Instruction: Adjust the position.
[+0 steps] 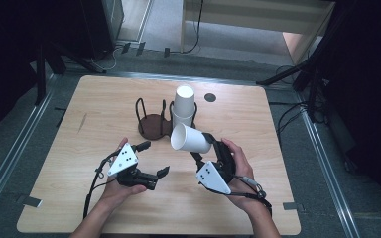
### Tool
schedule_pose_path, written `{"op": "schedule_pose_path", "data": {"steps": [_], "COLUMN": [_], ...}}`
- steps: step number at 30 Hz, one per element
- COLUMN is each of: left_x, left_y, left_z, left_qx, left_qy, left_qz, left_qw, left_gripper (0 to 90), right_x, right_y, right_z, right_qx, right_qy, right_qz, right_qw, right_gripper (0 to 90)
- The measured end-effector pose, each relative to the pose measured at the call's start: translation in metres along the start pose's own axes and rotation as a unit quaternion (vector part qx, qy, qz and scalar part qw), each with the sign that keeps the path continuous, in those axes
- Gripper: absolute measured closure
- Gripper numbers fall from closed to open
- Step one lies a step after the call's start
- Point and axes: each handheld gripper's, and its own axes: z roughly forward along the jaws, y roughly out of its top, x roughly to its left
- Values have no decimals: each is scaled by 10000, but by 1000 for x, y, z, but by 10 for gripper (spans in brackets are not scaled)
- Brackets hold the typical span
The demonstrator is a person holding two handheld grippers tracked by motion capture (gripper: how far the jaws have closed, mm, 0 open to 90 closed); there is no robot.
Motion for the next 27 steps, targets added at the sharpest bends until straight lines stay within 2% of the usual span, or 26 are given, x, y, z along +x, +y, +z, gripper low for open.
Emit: {"op": "schedule_pose_path", "data": {"steps": [3,5,6,8,10,11,13,16,17,18,20,24,26,27], "left_x": [0,1,1,1,1,1,1,0,0,-1,-2,-3,-3,-2], "left_y": [0,0,1,1,3,3,5,6,6,8,9,11,12,12], "left_z": [0,0,-1,0,0,0,1,3,3,4,5,7,8,8], "left_qx": [-8,-9,-23,-58,-104,-108,-118,-147,-147,-165,-199,-253,-244,-261], "left_qy": [7,5,4,-16,-42,-65,-102,-170,-170,-204,-221,-233,-200,-224], "left_qz": [-2,-4,-26,-71,-145,-161,-229,-287,-287,-311,-342,-411,-444,-518], "left_qw": [10000,10000,10000,10000,9998,9998,9996,9993,9993,9992,9990,9986,9985,9981], "left_gripper": [0,0,0,0,0,0,0,0,0,0,0,0,0,0], "right_x": [-1,-1,-2,-3,-3,-4,-4,-2,-2,-1,-1,1,2,2], "right_y": [-1,-1,-2,-2,-3,-3,-4,-6,-6,-7,-8,-10,-11,-11], "right_z": [0,-1,-1,-1,-2,-2,-3,-4,-4,-4,-4,-5,-6,-7], "right_qx": [-45,-55,-103,-143,-205,-229,-307,-352,-352,-425,-469,-595,-621,-643], "right_qy": [-72,-91,-131,-177,-220,-246,-245,-326,-326,-388,-470,-589,-645,-671], "right_qz": [310,381,631,833,1195,1253,1527,1727,1727,1934,2068,2413,2600,2726], "right_qw": [9995,9992,9979,9963,9924,9916,9875,9838,9838,9794,9761,9668,9614,9576], "right_gripper": [353,353,352,352,352,352,352,352,352,352,352,351,351,352]}}
